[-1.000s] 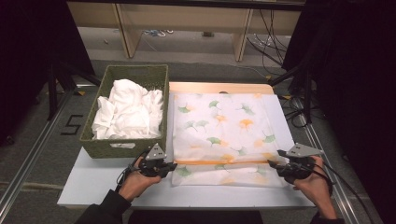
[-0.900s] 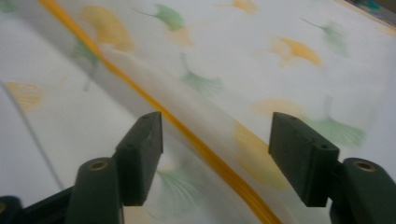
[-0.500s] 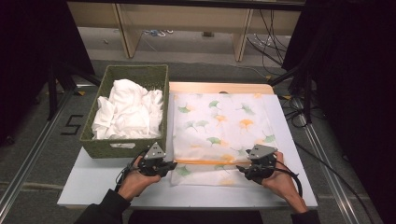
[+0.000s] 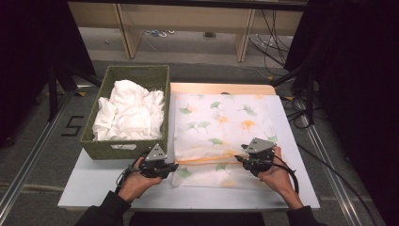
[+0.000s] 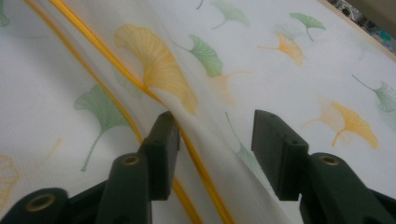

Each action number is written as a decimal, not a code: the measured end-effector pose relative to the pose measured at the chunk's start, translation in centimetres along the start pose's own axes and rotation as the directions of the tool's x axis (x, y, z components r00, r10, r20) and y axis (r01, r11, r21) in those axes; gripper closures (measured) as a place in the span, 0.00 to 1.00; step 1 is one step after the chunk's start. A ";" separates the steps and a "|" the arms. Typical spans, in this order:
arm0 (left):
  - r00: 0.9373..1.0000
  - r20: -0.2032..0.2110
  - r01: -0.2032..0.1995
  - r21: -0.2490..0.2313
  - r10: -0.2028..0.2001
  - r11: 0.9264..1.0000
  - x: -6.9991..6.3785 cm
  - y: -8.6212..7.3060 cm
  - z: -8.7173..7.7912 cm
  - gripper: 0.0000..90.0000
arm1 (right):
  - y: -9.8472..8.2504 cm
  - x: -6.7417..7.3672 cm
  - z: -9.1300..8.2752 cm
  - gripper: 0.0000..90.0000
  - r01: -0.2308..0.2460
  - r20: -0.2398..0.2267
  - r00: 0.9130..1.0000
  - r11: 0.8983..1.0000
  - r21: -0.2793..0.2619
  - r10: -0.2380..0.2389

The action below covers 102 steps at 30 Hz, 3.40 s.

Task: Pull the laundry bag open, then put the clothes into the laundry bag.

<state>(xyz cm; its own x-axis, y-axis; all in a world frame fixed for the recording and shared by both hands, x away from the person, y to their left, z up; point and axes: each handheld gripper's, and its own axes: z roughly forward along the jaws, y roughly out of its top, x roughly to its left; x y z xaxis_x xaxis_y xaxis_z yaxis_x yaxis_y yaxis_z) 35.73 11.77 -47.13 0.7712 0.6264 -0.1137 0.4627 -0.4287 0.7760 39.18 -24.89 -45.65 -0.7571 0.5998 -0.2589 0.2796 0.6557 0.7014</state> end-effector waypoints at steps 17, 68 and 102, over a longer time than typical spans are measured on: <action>1.000 -0.006 -0.002 0.014 0.002 1.000 -0.2 0.7 -0.3 0.65 | 1.0 0.1 1.5 0.98 0.031 -0.061 0.998 0.999 0.045 -0.028; 0.932 -0.342 0.109 -0.054 -0.121 0.993 11.1 8.1 -9.0 0.23 | 3.8 -2.3 -0.7 1.00 0.036 0.021 0.999 0.999 -0.036 -0.035; 0.859 -0.442 0.358 0.161 -0.257 0.920 21.7 5.7 -1.5 0.00 | 3.7 -2.2 -0.3 1.00 0.053 0.002 0.999 0.998 -0.020 -0.053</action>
<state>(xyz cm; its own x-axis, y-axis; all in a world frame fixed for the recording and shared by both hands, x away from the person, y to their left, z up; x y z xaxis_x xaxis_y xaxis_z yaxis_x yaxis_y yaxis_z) 54.43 23.89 -44.19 0.3504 0.9363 -0.0225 0.7718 -0.2751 0.5733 41.72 -23.94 -42.25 -0.7698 0.5649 -0.2970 0.2268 0.6772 0.7000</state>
